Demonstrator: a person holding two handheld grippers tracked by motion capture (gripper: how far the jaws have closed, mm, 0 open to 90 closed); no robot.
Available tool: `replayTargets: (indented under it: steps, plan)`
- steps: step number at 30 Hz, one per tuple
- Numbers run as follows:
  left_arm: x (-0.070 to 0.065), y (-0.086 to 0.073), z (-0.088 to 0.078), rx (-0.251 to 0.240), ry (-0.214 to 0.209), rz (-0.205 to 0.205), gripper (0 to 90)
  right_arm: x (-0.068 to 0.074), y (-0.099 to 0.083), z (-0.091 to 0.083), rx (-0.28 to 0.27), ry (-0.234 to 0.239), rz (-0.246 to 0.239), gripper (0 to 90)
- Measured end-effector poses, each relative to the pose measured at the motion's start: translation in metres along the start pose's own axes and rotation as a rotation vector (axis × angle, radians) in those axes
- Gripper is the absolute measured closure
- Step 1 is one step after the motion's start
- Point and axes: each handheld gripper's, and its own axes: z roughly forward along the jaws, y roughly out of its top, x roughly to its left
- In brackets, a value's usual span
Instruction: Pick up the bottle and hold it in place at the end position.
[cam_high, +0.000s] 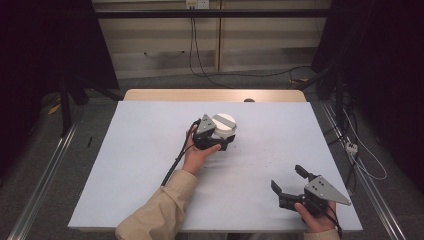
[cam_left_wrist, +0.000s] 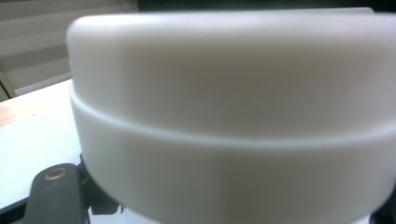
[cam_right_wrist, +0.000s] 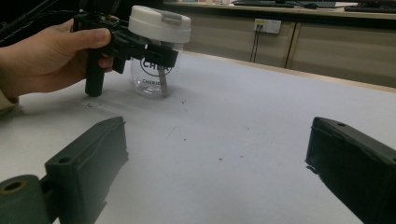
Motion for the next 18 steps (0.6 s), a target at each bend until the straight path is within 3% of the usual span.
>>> replayTargets:
  steps: [10, 18]
  plan:
    - [0.002, -0.001, -0.007, 0.023, -0.012, 0.003, 18.4, 0.001, 0.001, 0.005, 0.006, 0.0, -0.009, 4.2]
    - [-0.001, -0.005, -0.016, 0.02, 0.006, 0.001, 18.3, 0.002, 0.004, 0.014, 0.027, -0.002, -0.023, 4.2]
